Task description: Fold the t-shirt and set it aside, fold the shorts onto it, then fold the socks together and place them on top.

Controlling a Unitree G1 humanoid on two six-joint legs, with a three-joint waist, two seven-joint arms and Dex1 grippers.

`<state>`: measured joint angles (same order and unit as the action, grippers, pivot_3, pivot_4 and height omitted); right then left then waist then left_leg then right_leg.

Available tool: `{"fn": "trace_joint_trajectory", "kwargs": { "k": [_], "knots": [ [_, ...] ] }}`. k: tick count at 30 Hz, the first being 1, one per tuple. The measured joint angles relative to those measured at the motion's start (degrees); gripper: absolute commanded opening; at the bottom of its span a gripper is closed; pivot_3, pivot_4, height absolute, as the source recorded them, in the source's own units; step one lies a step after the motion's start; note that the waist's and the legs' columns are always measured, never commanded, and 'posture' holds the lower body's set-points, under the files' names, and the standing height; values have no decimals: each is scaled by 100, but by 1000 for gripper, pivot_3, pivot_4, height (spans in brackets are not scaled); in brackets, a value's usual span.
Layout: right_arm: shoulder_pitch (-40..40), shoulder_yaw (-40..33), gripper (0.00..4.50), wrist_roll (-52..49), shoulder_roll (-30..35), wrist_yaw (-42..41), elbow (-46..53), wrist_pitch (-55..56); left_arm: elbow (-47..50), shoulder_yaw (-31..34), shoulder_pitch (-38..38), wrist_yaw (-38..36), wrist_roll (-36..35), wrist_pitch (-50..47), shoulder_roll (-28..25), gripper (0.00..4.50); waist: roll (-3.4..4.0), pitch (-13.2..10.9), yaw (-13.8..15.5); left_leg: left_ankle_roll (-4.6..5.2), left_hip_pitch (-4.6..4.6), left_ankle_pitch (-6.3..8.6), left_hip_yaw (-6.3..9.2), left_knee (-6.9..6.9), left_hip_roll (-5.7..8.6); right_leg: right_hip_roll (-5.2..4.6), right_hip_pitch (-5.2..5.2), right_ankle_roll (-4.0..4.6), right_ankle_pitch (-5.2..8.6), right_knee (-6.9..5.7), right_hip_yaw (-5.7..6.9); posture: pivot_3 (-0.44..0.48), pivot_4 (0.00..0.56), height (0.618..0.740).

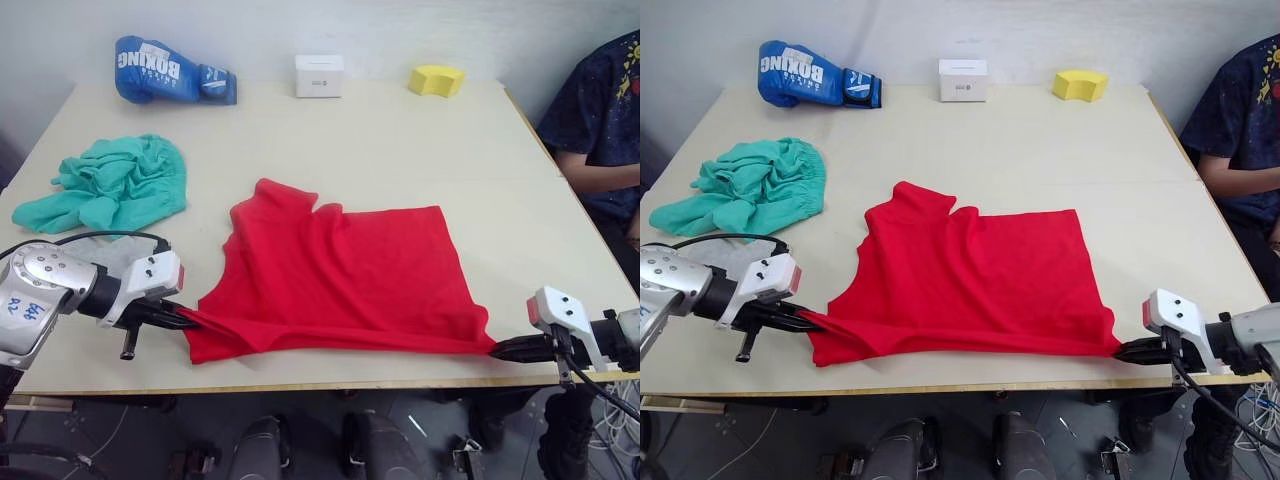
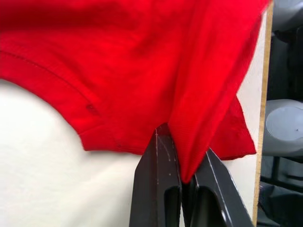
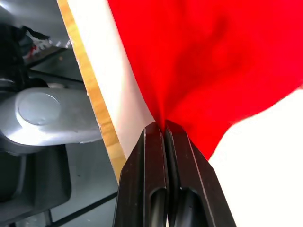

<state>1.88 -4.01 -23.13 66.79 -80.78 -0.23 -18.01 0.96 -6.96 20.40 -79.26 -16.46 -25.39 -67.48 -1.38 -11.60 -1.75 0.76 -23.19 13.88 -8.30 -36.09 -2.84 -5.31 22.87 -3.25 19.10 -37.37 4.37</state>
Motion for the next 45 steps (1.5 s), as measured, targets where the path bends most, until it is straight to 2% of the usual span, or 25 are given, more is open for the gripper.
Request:
{"fn": "trace_joint_trajectory", "kwargs": {
  "k": [4,8,13,19,20,22,23,24,27,33,34,35,37,39,42,45],
  "knots": [
    [255,44,18,-38,-29,43,106,-328,-187,-106,106,-75,104,56,139,0,0,0,16,2,-2,0,-2,-10,1,-3,4,-2,1,-9,-4,0,150,740],
    [655,76,18,-50,-356,304,118,-612,-203,-85,194,95,105,35,402,0,-1,0,18,4,-2,0,0,-12,3,-7,3,-3,-1,-14,-6,0,150,740],
    [939,156,18,-23,-357,328,135,-838,-323,-15,194,379,125,-73,566,0,-1,0,18,-1,-2,-3,0,-11,2,-7,5,-2,0,-14,-5,0,150,740],
    [982,196,18,23,-477,419,276,-951,-317,101,63,574,104,-212,644,0,-1,0,12,-2,-2,-4,0,-12,2,-6,5,-2,0,-17,-6,0,150,740],
    [982,202,0,59,-530,492,277,-938,-325,143,31,640,107,-207,685,349,-1,0,16,-3,-2,-4,0,-12,2,-7,5,-2,0,-17,-6,0,150,740],
    [983,174,0,150,-659,691,269,-805,-368,235,21,816,101,-218,847,636,-1,0,17,-3,-2,-4,0,-14,2,-7,4,-3,0,-19,-6,0,150,740],
    [984,153,0,179,-750,820,261,-755,-376,284,14,923,94,-233,943,918,-1,0,18,-3,-3,-4,0,-16,2,-7,5,-3,0,-20,-6,0,150,740],
    [984,127,186,206,-846,964,253,-715,-383,371,-20,1027,74,-281,1042,1236,-1,0,18,-4,-3,-5,0,-17,3,-7,5,-3,0,-21,-6,0,150,740],
    [953,-36,879,178,-993,1202,267,-711,-393,604,-103,1220,-42,-369,1212,2128,-1,0,19,-6,-3,-6,0,-16,3,-8,5,-3,0,-22,-6,0,150,740],
    [385,-806,2902,121,-1131,1570,333,-409,-305,1355,-453,1961,-330,-390,1812,3977,-2,1,26,-5,-1,-6,1,-20,3,-7,-2,-8,-2,-23,-4,0,150,740],
    [256,-1038,2919,120,-1253,1707,326,-247,-290,1582,-486,2314,-328,-323,2036,4282,-2,1,28,-3,2,-6,1,-20,4,-8,-5,-10,-3,-24,-6,0,150,740],
    [192,-1155,2919,119,-1301,1774,317,-177,-294,1710,-500,2516,-324,-274,2138,4458,-2,1,30,-3,2,-6,2,-22,4,-8,-6,-11,-3,-25,-5,0,150,740],
    [55,-1455,2919,70,-1355,1852,326,-59,-292,2043,-551,2901,-341,-141,2330,4458,-2,1,30,-3,2,-6,2,-21,4,-8,-7,-13,-4,-24,-4,0,150,740],
    [-156,-1739,2486,-136,-1363,1835,535,-88,-187,2429,-845,2868,-522,-80,2324,4500,-2,1,3,-6,10,-6,-1,-10,2,-6,-9,-13,-4,-21,-9,0,150,740],
    [-422,-1867,1597,-426,-1440,1720,988,-168,-117,2721,-1357,2476,-730,62,2133,3902,-3,1,-31,-9,14,-5,-1,-5,-2,-1,-9,-11,-3,-19,-8,0,150,740],
    [-563,-1678,536,-513,-1636,1722,1539,-120,-54,2818,-1690,2039,-795,273,1857,2955,-11,7,4,-7,15,6,5,-5,-2,-3,-10,-9,-2,-20,-5,0,150,740]
  ]
}}
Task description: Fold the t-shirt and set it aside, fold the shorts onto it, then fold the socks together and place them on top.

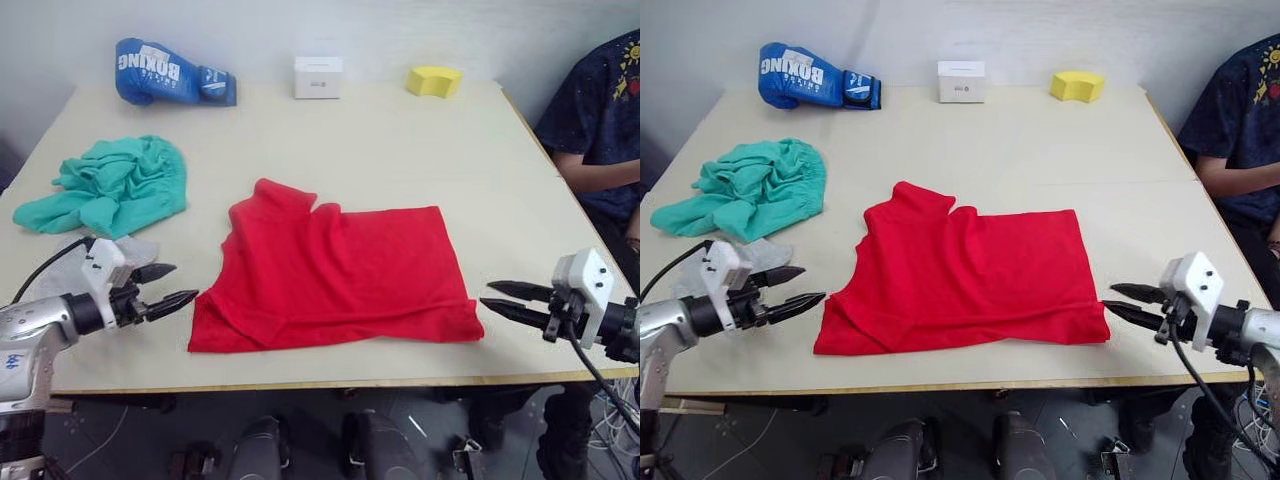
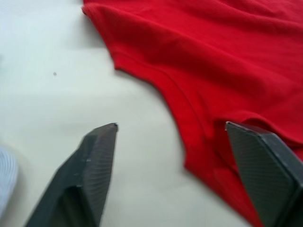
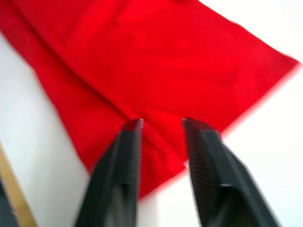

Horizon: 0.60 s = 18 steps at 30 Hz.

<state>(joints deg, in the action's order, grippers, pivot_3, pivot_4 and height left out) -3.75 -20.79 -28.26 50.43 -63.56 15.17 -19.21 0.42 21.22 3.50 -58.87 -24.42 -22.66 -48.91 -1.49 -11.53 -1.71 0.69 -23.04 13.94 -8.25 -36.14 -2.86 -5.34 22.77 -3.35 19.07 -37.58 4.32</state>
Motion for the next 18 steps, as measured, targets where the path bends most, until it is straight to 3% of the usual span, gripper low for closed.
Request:
{"fn": "trace_joint_trajectory", "kwargs": {
  "k": [2,6,9,18],
  "knots": [
    [-33,266,0,7,-188,32,325,87,291,-21,-187,-309,-7,158,-160,2294,-3,2,10,-14,-1,16,0,1,2,-5,-1,1,0,4,-1,0,150,740],
    [-8,990,0,342,-726,247,719,599,1096,-447,-694,-846,14,397,-390,979,-4,7,21,-17,-2,19,1,7,7,-13,-6,1,0,17,-1,0,150,740],
    [-60,1606,0,848,-925,323,699,1093,1346,-992,-865,-934,196,660,-262,29,-2,9,12,-18,-3,22,-1,8,6,-12,-4,3,1,17,-1,0,150,740],
    [202,2458,0,1509,-1435,671,170,1778,1209,-1951,-271,-369,855,1178,395,7,-8,13,15,13,-2,9,2,1,6,-9,-6,3,0,10,2,0,150,740]
  ]
}}
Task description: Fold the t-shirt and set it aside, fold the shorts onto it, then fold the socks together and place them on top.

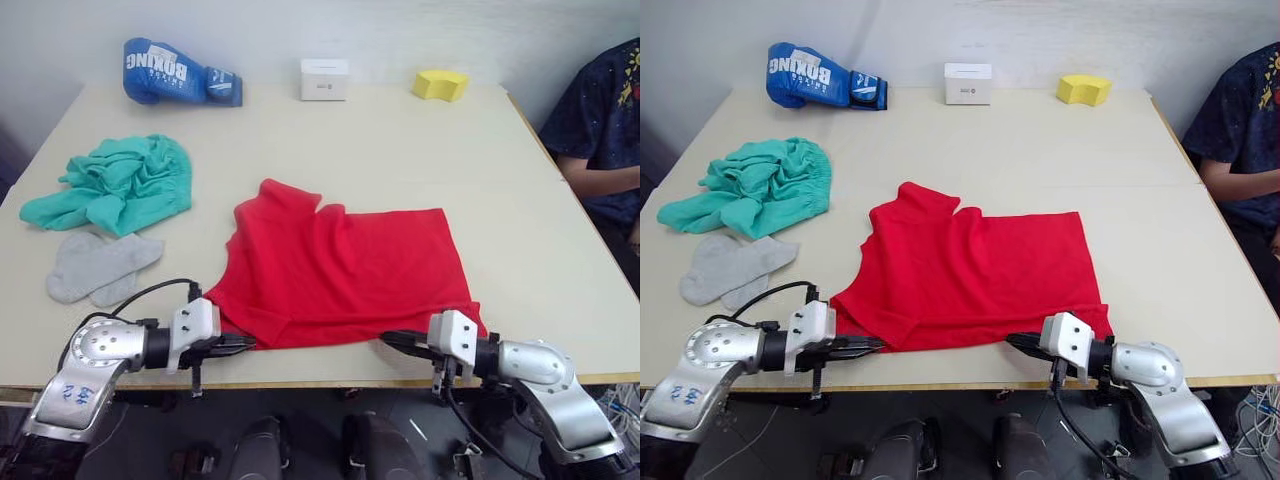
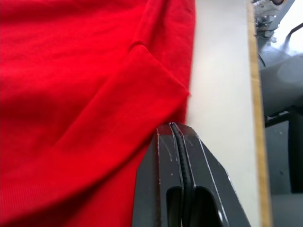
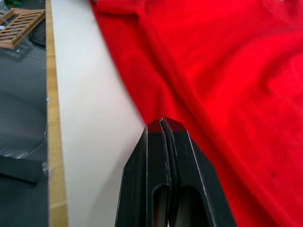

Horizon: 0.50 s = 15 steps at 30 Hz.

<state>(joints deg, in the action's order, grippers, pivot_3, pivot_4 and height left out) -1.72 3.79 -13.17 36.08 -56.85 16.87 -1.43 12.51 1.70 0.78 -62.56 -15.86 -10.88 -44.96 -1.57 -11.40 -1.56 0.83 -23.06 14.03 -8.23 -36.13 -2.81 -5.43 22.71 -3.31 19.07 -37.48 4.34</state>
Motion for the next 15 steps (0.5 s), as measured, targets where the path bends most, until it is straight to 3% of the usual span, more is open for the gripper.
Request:
{"fn": "trace_joint_trajectory", "kwargs": {
  "k": [9,15],
  "knots": [
    [186,-68,0,109,0,273,-589,51,-160,-284,145,-84,170,190,-70,7,-1,1,-5,4,1,-2,0,1,-1,1,0,1,1,0,0,0,150,740],
    [353,-195,0,277,-172,748,-1084,151,-593,-309,604,503,276,196,562,7,-1,2,26,9,-1,-5,4,-3,2,-1,-4,0,0,-1,5,0,150,740]
  ]
}}
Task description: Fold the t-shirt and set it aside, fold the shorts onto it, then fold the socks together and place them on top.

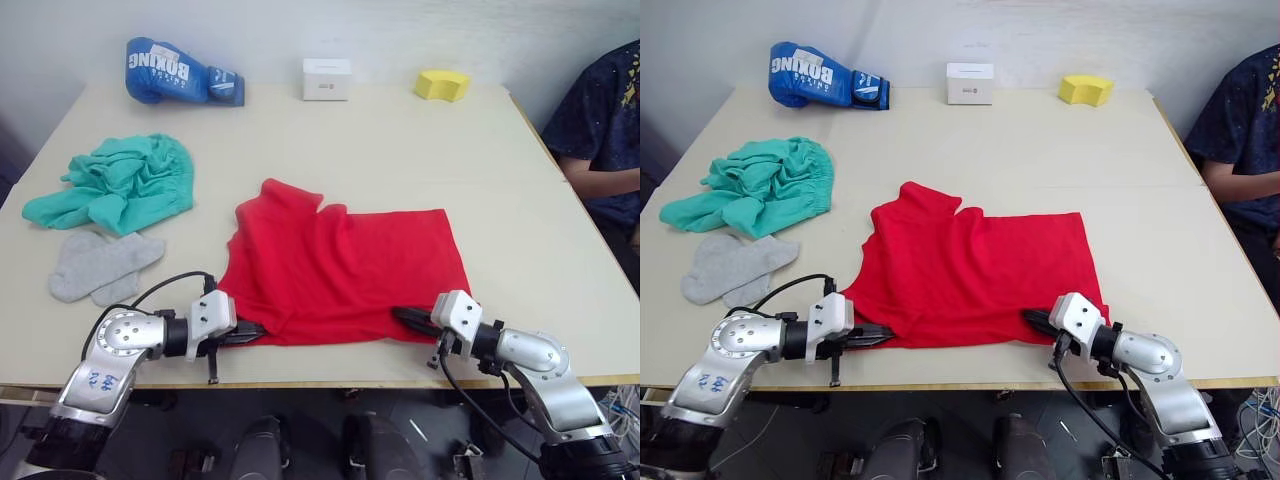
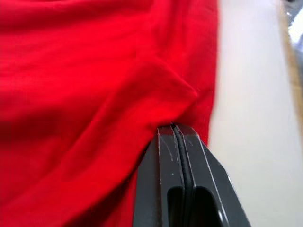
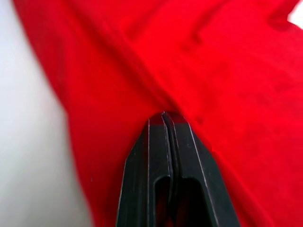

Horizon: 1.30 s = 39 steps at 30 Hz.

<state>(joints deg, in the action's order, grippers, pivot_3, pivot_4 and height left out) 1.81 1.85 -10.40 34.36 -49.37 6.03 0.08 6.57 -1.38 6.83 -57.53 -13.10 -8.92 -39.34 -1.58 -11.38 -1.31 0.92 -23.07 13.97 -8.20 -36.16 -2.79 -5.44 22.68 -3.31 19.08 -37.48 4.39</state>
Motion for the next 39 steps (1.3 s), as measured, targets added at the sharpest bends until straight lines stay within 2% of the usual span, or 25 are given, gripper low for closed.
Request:
{"fn": "trace_joint_trajectory", "kwargs": {
  "k": [6,12,14,17,21,26,31,33,39],
  "knots": [
    [-143,-321,0,65,21,335,-199,226,-598,122,606,915,368,228,321,7,-3,3,-12,2,3,-2,0,-1,0,2,-4,-3,-2,-3,2,0,150,740],
    [-597,-973,0,20,245,453,-227,342,-991,492,582,1638,575,289,347,7,-4,3,-23,1,3,-2,-1,2,-1,3,-4,-4,-2,0,2,0,150,740],
    [-764,-1173,0,-22,344,434,-203,387,-913,784,441,1642,330,154,333,7,-4,3,-31,1,3,-2,-2,2,-2,3,-3,-4,-2,0,2,0,150,740],
    [-1036,-1318,0,-234,454,279,422,395,-169,1305,-230,1115,-494,-204,96,7,-4,3,-75,-22,6,-10,-4,10,-9,9,0,-3,0,0,-2,0,150,740],
    [-1095,-807,0,-163,-2,572,1510,218,975,1393,-1015,798,-855,-558,-167,7,-11,16,-41,-50,18,10,2,17,-11,9,-8,2,2,0,-2,0,150,740],
    [-1379,287,0,936,-796,1401,1668,127,1511,1275,-1934,1478,-576,-820,292,7,-8,31,7,-43,8,19,4,10,-4,3,-4,4,4,6,-2,0,150,740],
    [-1599,137,0,1367,-782,1888,1191,538,1417,1202,-2181,2000,14,-520,379,7,-17,58,14,-38,11,26,3,16,-3,0,-9,10,5,17,-4,0,150,740],
    [-1716,-125,0,1386,-503,1916,847,1015,1295,1262,-2213,2075,35,-433,377,7,6,85,-8,-36,21,28,1,24,-4,1,-18,10,6,29,-5,0,150,740],
    [-2086,-1278,0,1128,298,1937,-585,2424,994,1441,-2185,2122,55,-354,211,7,5,94,-20,-42,114,32,-2,67,-7,12,-102,36,23,72,-3,0,150,740]
  ]
}}
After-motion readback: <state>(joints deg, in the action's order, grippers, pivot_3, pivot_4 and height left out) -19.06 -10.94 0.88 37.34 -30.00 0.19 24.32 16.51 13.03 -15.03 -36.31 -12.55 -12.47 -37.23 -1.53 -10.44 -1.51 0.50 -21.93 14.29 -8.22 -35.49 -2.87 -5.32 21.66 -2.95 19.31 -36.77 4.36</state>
